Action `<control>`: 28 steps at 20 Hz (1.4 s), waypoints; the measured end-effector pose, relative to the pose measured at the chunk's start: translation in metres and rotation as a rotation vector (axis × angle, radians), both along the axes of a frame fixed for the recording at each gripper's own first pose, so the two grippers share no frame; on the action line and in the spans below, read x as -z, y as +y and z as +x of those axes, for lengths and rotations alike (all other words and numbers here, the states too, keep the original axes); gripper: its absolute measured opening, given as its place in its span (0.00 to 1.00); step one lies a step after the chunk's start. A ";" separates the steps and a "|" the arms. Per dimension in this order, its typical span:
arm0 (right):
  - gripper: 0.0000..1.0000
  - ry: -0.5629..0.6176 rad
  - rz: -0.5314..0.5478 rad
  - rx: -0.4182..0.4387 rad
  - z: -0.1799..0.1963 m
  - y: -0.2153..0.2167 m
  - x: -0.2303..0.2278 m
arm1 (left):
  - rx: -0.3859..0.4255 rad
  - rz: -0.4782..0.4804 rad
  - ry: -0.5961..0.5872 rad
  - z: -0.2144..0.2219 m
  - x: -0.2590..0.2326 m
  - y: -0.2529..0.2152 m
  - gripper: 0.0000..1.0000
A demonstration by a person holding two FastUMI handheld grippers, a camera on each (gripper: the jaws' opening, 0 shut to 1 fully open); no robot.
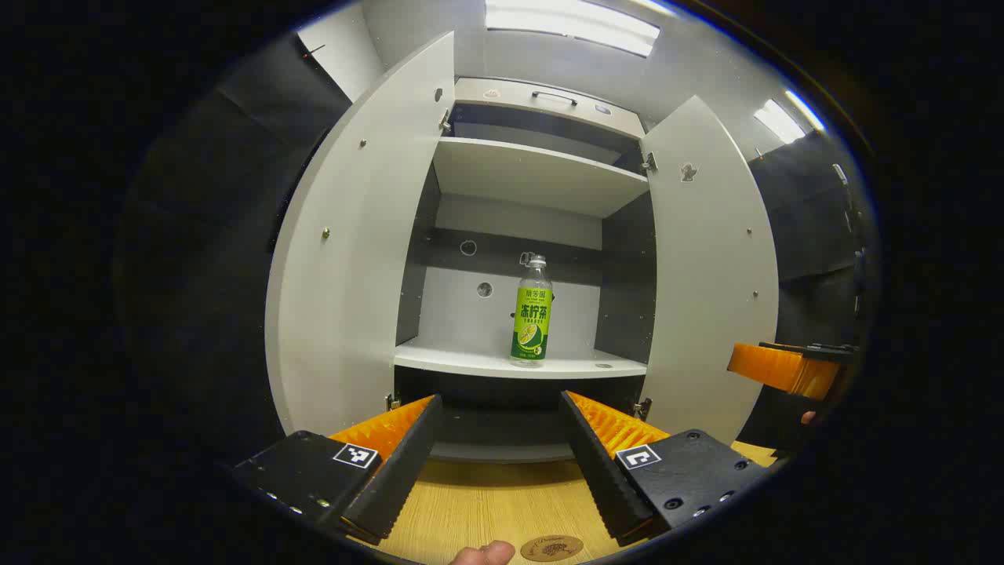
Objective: Grasp the bottle in the cabinet with the left hand and place it on the coaster, then close the right door with the right hand and the left door with the left hand.
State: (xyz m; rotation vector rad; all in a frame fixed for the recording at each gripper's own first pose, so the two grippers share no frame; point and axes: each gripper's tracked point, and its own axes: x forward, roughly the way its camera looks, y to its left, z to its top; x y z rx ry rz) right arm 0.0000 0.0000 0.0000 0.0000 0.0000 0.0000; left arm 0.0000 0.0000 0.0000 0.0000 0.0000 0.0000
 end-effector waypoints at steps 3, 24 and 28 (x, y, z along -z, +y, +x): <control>0.83 -0.004 -0.007 0.005 0.001 0.001 0.001 | 0.003 0.008 -0.006 0.003 -0.001 0.001 0.94; 0.83 0.015 0.003 -0.018 0.002 0.008 0.011 | 0.006 -0.016 0.000 0.015 -0.003 0.002 0.95; 0.83 0.011 0.004 -0.009 0.002 0.007 0.009 | 0.102 -0.032 0.001 0.048 -0.019 -0.015 0.99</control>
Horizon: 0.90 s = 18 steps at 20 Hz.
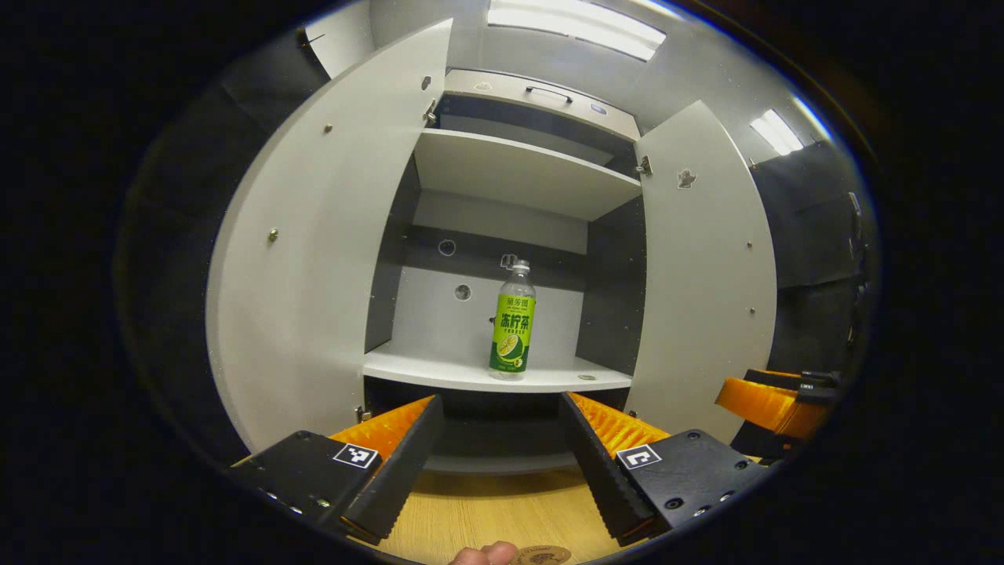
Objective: Grasp the bottle in the cabinet with the left hand and place it on the coaster, then close the right door with the right hand and the left door with the left hand.
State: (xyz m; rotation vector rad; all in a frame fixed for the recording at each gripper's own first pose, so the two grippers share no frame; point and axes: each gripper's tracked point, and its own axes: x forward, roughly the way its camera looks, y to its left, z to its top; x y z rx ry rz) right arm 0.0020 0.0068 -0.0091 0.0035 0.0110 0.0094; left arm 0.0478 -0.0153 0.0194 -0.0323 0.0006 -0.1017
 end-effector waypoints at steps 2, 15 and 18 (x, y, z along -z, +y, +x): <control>0.83 0.000 -0.003 0.007 -0.002 -0.001 -0.003 | 0.015 0.007 -0.025 0.024 -0.015 -0.005 0.95; 0.83 -0.020 -0.019 0.144 -0.024 -0.036 -0.009 | 0.094 0.015 -0.001 0.198 -0.029 -0.034 0.94; 0.83 -0.018 -0.018 0.166 -0.024 -0.043 -0.010 | 0.089 0.018 0.028 0.221 -0.019 -0.039 0.94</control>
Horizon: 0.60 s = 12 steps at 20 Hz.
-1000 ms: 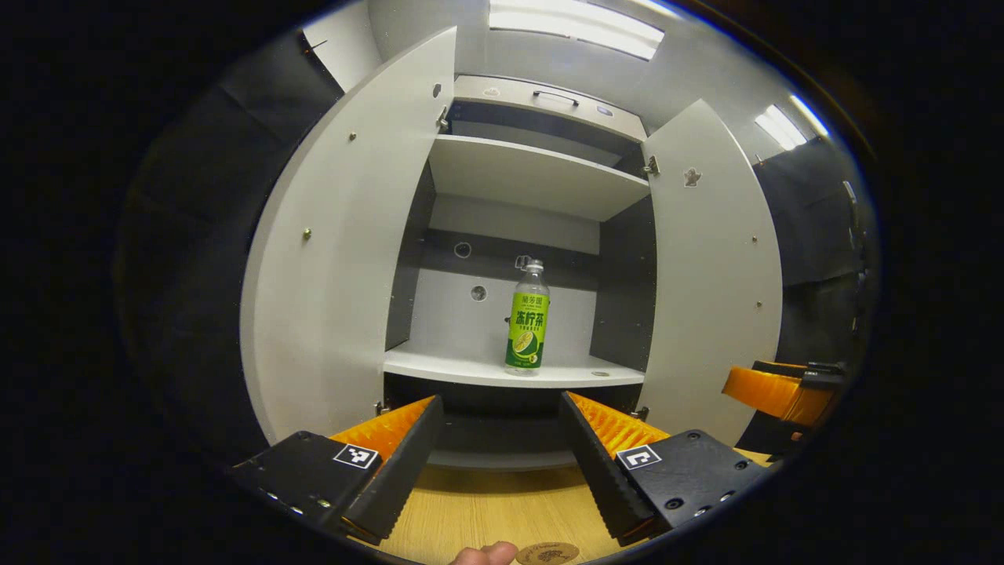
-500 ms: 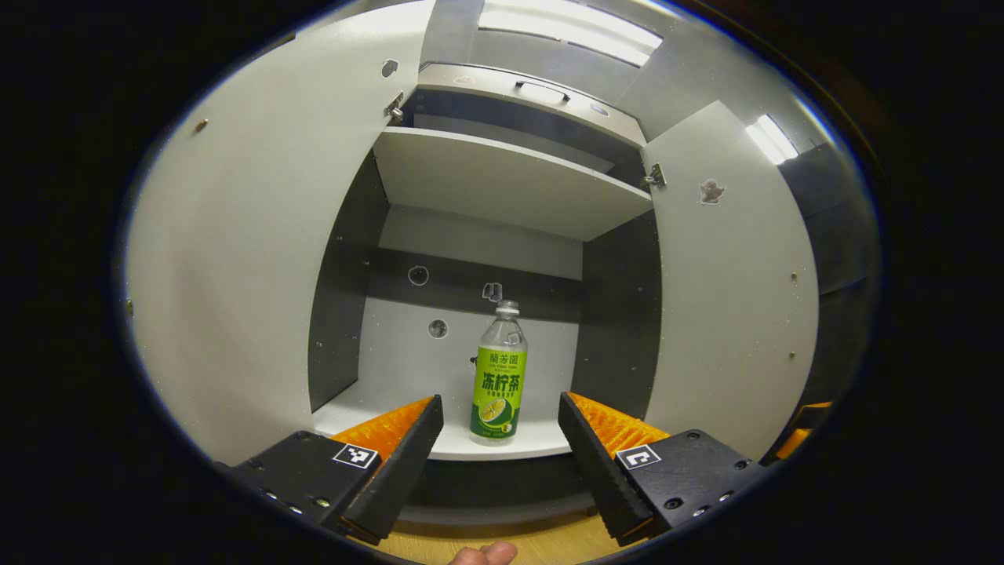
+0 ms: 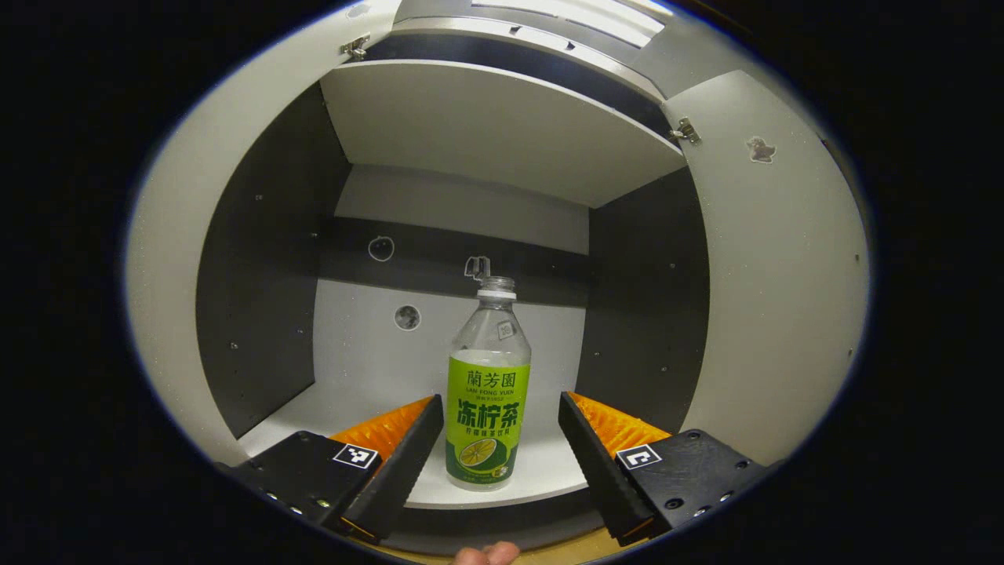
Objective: Grasp the bottle in the cabinet with the left hand and place it on the coaster, then close the right door with the right hand and the left door with the left hand.
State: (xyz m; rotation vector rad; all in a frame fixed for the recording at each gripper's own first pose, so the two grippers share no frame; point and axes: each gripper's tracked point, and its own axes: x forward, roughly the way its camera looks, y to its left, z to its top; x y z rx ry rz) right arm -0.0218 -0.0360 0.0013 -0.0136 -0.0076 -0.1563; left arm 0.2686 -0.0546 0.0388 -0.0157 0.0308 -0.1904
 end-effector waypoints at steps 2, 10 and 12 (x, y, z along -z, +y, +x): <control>0.83 0.007 -0.001 0.006 0.002 -0.002 0.001 | -0.012 0.002 -0.001 0.012 0.003 0.000 0.94; 0.83 0.014 -0.002 0.048 -0.004 -0.014 0.003 | -0.045 0.023 -0.014 0.047 0.002 0.003 0.94; 0.83 0.017 -0.009 0.058 -0.005 -0.017 0.002 | -0.072 0.034 -0.012 0.051 0.001 0.005 0.88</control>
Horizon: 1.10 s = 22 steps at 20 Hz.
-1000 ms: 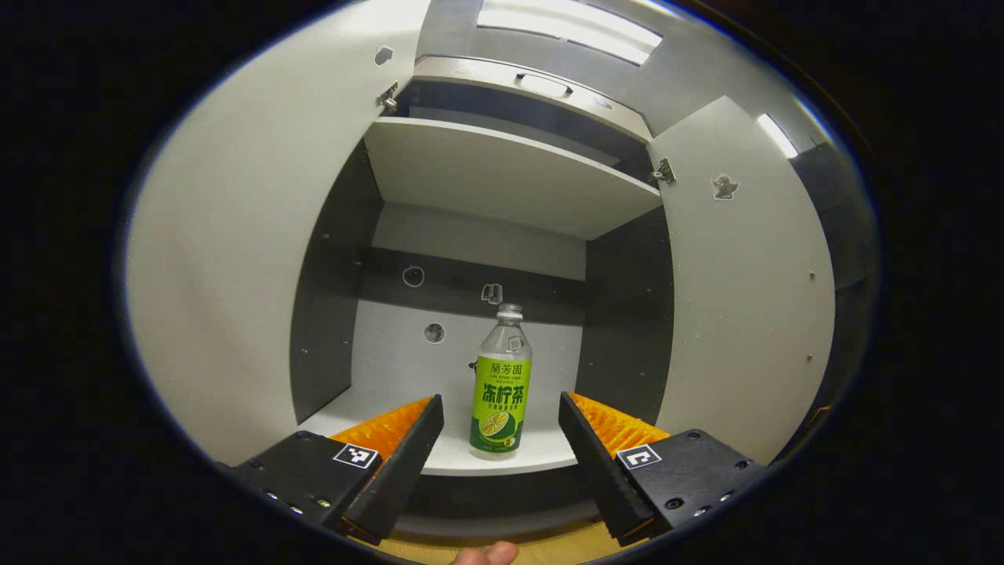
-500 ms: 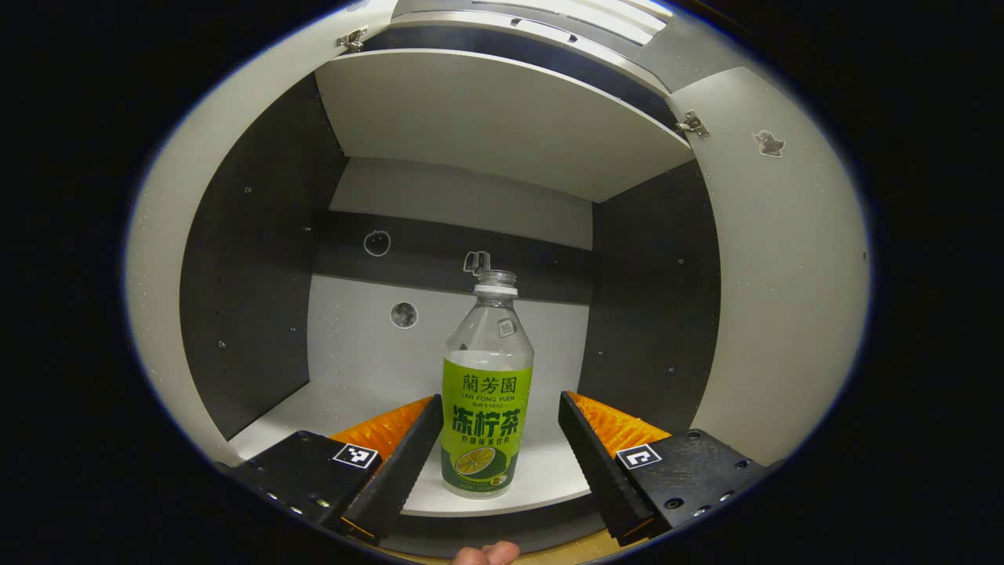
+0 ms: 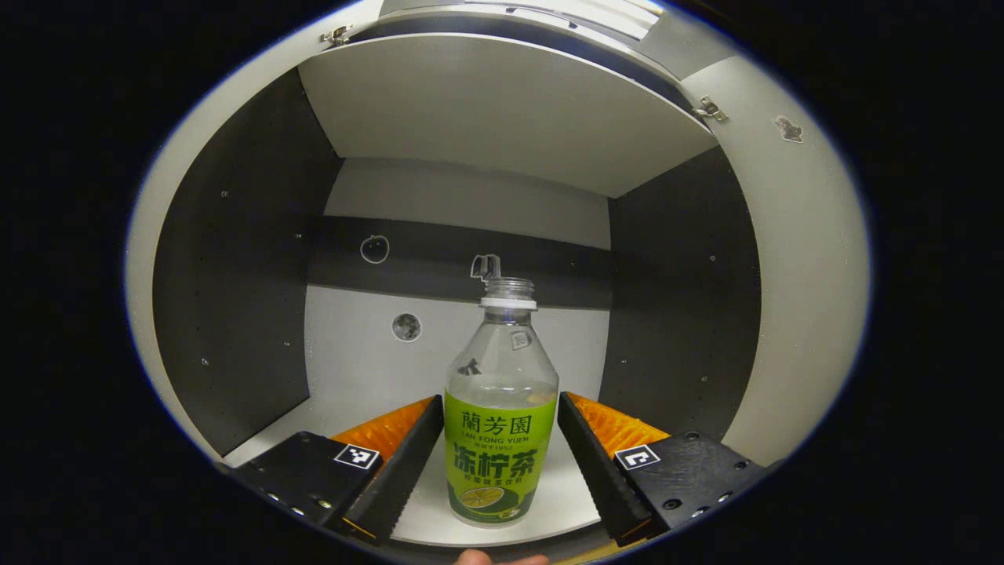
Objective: Grasp the bottle in the cabinet with the left hand and place it on the coaster, then close the right door with the right hand and the left door with the left hand.
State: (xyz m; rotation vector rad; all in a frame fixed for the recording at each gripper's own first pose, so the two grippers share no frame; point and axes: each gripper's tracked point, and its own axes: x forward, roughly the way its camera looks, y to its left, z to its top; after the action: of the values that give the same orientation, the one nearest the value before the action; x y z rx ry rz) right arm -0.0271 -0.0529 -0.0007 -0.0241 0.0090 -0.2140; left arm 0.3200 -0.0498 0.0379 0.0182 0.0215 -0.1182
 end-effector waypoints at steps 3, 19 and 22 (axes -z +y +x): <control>0.83 -0.004 0.001 0.003 0.001 0.000 -0.001 | -0.017 -0.003 -0.011 -0.006 -0.006 0.000 0.73; 0.83 -0.035 -0.048 -0.157 0.017 0.030 -0.022 | 0.135 -0.036 -0.051 -0.149 -0.024 -0.020 0.73; 0.83 -0.040 -0.062 -0.188 0.021 0.037 -0.031 | 0.154 -0.030 -0.039 -0.181 0.013 -0.025 0.73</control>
State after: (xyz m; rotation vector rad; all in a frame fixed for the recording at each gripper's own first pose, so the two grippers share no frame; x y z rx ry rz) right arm -0.0065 -0.0163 0.0306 -0.0824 -0.0396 -0.0270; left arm 0.1388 -0.0752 0.0248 -0.0079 -0.0204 -0.2717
